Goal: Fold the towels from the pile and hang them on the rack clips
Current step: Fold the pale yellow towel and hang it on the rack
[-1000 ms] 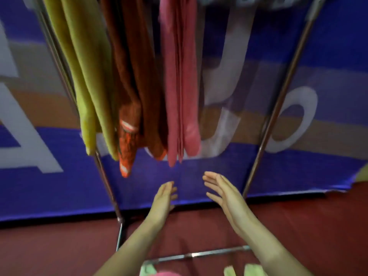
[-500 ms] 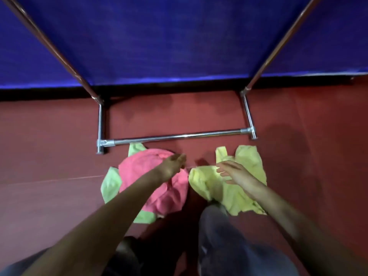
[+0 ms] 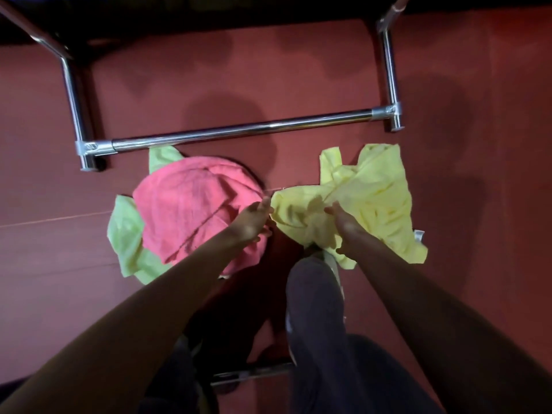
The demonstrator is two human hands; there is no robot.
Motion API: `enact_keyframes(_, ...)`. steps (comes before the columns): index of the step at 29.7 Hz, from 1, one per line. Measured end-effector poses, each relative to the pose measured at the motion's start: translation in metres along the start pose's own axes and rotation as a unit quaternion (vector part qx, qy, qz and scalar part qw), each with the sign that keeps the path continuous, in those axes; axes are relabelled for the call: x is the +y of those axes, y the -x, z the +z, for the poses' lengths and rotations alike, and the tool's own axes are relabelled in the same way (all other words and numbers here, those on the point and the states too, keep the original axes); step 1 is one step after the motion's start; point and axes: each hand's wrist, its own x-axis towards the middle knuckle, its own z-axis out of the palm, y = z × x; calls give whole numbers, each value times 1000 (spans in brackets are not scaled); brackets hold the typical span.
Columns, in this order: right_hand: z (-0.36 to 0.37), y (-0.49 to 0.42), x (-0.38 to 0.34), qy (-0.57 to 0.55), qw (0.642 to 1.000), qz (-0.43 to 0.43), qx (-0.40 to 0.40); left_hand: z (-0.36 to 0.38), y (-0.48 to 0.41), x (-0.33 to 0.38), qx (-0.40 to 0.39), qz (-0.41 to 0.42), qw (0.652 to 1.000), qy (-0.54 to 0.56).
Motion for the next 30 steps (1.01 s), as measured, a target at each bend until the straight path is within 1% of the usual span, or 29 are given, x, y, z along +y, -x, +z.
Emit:
enact_keyframes(2,2,-4,2,-14,1000,-9,3,0,-2,-4,9,1,1000,3)
enact_keyframes(6,-6,0,1,-6,997,-60,38,-1,2,-6,12,9,1000,2)
enact_keyframes(10,-25,29,9,0,996,-82,15,6,22,2,-8,52,999,12)
enact_keyframes(11,-30,37,10,-18,996,-89,16,9,28,6,-8,66,998,13)
enact_keyframes(12,-36,45,11,-62,993,-99,12,12,35,8,-10,79,997,8)
enact_keyframes(14,-50,69,-1,-158,978,-136,-6,20,52,23,-22,125,992,5)
enact_keyframes(17,-61,114,-28,-209,956,-192,-77,31,84,40,-51,178,982,27)
enact_keyframes(19,-62,139,-42,-225,939,-229,-127,37,96,46,-62,184,981,24)
enact_keyframes(22,-70,190,-62,-292,903,-261,-176,35,126,62,-41,231,972,11)
enact_keyframes(23,-73,206,-68,-315,890,-268,-191,34,139,70,-45,253,966,10)
enact_keyframes(25,-83,241,-78,-345,869,-288,-207,23,169,86,-56,299,953,-6)
enact_keyframes(26,-89,265,-82,-350,858,-312,-210,16,194,94,-64,322,944,-6)
enact_keyframes(27,-94,273,-84,-362,851,-316,-212,9,202,97,-77,332,940,-2)
enact_keyframes(30,-109,323,-84,-383,814,-368,-233,-15,255,109,-93,386,917,33)
